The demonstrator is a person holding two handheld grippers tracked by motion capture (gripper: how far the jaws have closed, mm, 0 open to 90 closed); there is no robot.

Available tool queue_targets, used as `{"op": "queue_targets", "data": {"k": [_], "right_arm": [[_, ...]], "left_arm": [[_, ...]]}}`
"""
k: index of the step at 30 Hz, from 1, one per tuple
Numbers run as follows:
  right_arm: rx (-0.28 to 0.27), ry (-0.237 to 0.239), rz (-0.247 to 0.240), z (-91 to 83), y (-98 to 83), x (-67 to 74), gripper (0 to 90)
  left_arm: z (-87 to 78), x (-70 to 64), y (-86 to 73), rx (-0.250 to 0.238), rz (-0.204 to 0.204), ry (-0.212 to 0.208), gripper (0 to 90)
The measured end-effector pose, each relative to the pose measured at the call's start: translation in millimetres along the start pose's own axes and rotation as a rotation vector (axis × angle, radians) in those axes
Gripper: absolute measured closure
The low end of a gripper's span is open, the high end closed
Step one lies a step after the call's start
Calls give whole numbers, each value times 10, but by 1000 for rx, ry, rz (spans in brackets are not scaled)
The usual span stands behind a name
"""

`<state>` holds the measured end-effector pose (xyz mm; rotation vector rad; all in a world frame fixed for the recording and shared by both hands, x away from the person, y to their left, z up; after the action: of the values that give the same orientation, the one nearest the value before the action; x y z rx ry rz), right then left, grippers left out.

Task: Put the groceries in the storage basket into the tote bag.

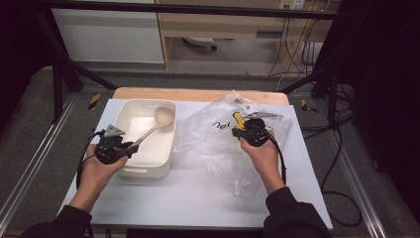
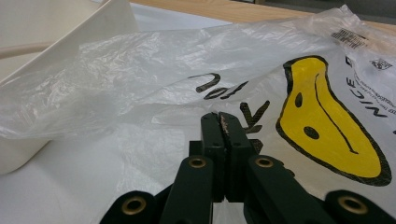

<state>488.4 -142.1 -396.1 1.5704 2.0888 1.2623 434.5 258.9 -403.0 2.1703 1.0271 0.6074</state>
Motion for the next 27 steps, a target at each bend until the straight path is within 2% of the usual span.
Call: {"op": "queue_targets", "data": {"k": [2,8,12,23,25,27], "right_arm": [[1,0,-1,-1,-1,0,900],[0,1,-2,-6,3,-7,900],[2,7,-6,-6,10,9,900],[13,14,-23,-23,49,52,900],[16,18,-24,-22,54,54,900],[26,23,-19,-21,54,56,900]], "left_arm": [[-40,18,0,-11,-10,0,698],[-223,60,31,-58,1,10,698],[-356,43,61,-92,5,0,698],[-564,-174,91,-139,66,-50,698],[-583,-206,93,-149,58,-72,698],[-603,-245,95,-151,68,-85,698]]}}
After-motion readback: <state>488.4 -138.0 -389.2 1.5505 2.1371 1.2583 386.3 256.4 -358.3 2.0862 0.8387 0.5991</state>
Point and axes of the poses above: each handheld gripper's, and its own axes: z roughly forward along the jaws, y roughly out of its top, x roughly to its left, the point moved 4 cm from there along z, roughly forward along the jaws, and after that the axes turned 11 degrees about z, right-handed, at the moved point
